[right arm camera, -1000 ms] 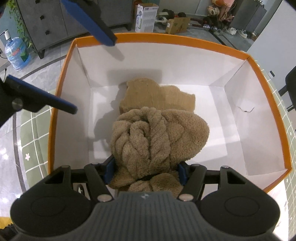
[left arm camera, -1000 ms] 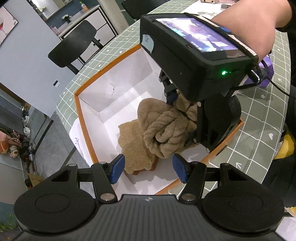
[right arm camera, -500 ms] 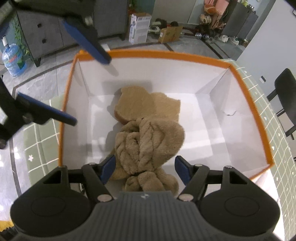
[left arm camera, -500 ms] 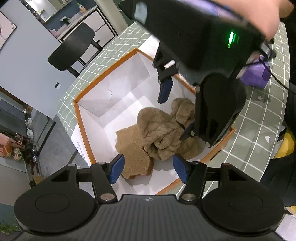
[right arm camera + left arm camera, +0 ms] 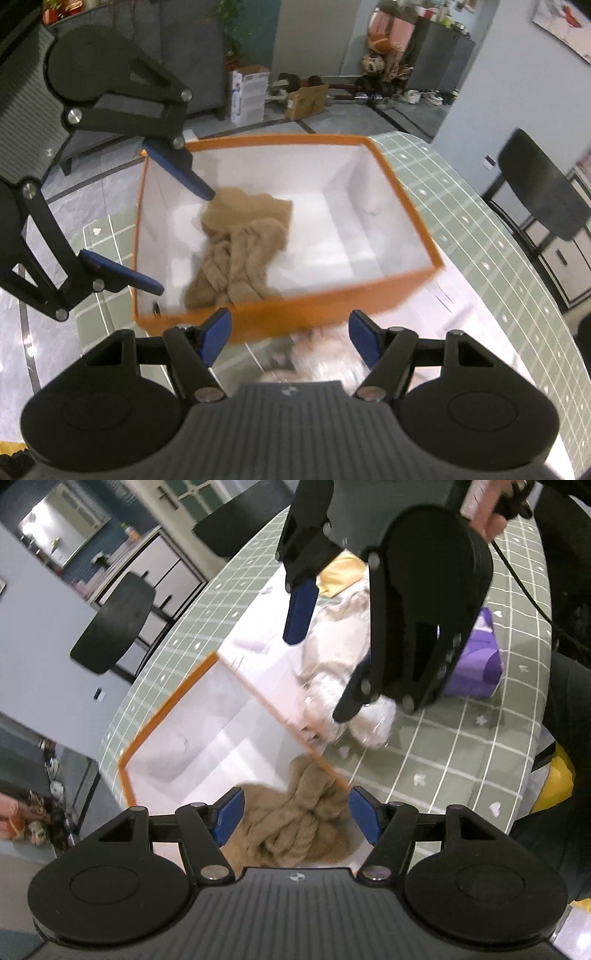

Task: Organize soft objects
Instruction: 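Move both tools back toward the remaining items on the table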

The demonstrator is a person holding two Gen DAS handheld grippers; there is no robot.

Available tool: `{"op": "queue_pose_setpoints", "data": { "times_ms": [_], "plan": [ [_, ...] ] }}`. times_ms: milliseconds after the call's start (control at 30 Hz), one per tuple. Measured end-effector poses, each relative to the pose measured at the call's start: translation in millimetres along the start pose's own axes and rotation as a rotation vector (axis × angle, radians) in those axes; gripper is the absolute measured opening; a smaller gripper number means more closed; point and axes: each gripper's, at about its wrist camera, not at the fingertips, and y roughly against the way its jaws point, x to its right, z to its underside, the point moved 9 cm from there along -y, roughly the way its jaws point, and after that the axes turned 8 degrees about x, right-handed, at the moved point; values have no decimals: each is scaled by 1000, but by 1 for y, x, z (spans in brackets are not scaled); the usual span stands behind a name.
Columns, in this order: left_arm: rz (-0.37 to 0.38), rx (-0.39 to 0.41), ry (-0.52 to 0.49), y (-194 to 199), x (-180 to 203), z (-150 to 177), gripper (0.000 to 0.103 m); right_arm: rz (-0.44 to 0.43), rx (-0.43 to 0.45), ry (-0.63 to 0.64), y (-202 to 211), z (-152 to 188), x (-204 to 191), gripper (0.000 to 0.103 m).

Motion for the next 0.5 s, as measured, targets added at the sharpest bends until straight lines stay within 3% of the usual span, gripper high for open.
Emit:
{"op": "queue_pose_setpoints", "data": {
  "times_ms": [167,500],
  "plan": [
    [40,40,-26,-7,24,-23,78,36,2,-44,25,37,26,70],
    [35,53,-72,-26,45,-53,84,96,-19,-161,65,121,75,70]
  ]
}}
